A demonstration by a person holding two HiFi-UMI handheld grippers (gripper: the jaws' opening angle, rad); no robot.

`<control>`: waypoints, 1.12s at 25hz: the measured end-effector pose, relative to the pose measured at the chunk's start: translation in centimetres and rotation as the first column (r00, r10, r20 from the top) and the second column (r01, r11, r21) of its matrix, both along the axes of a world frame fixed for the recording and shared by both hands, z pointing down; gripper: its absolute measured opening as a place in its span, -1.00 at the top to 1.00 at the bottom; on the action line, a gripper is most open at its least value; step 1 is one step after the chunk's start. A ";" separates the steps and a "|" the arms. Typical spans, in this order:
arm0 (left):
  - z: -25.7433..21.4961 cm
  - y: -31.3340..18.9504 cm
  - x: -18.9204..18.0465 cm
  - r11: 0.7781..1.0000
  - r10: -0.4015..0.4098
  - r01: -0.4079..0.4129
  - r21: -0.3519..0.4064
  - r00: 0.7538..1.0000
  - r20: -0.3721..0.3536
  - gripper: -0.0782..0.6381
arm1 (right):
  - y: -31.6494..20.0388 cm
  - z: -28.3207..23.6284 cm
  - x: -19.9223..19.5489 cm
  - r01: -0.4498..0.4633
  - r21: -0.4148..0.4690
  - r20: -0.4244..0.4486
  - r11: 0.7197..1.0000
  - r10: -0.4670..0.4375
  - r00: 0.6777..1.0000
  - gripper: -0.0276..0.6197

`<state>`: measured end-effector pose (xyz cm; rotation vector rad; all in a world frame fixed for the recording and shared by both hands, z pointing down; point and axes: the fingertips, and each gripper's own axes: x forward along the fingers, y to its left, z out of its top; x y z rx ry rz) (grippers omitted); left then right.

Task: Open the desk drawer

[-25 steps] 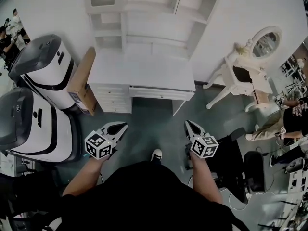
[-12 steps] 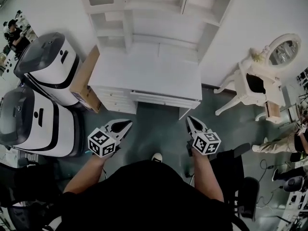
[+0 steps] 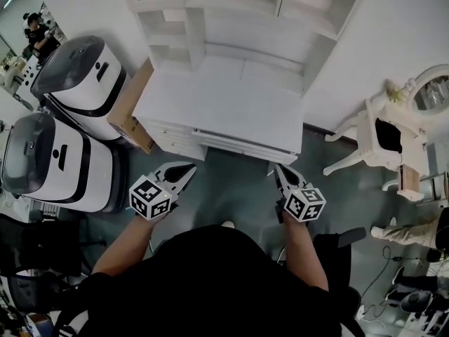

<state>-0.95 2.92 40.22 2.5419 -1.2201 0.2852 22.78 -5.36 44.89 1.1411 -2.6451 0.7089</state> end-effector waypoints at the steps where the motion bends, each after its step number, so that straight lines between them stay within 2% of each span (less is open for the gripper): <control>1: 0.1 -0.4 0.3 1.000 -0.008 0.008 -0.002 1.000 0.000 0.76 | -0.4 0.2 0.1 0.012 -0.002 -0.002 1.000 -0.012 1.000 0.91; 5: 0.2 -1.9 1.5 1.000 -0.020 0.020 -0.007 1.000 0.001 0.76 | -2.0 0.6 0.5 0.040 -0.002 -0.011 0.999 -0.040 0.999 0.91; 10: 0.9 -3.6 1.8 1.000 -0.001 0.001 -0.027 1.000 0.017 0.76 | -3.3 1.4 1.4 0.021 0.001 -0.030 1.000 -0.021 0.999 0.91; 16: 0.5 -5.7 2.2 0.999 0.039 -0.040 0.013 0.997 0.060 0.76 | -4.0 2.7 1.4 -0.006 -0.027 -0.037 1.000 0.005 0.999 0.91; 22: 1.3 -7.9 0.5 0.995 0.095 -0.095 0.010 0.995 0.028 0.76 | -4.8 1.4 0.4 -0.065 -0.002 -0.071 0.998 0.065 0.995 0.91; 28: -0.1 -11.2 -2.4 0.985 0.164 -0.164 0.055 0.986 0.000 0.76 | -5.4 0.6 -2.2 -0.134 -0.005 -0.106 0.991 0.133 0.985 0.91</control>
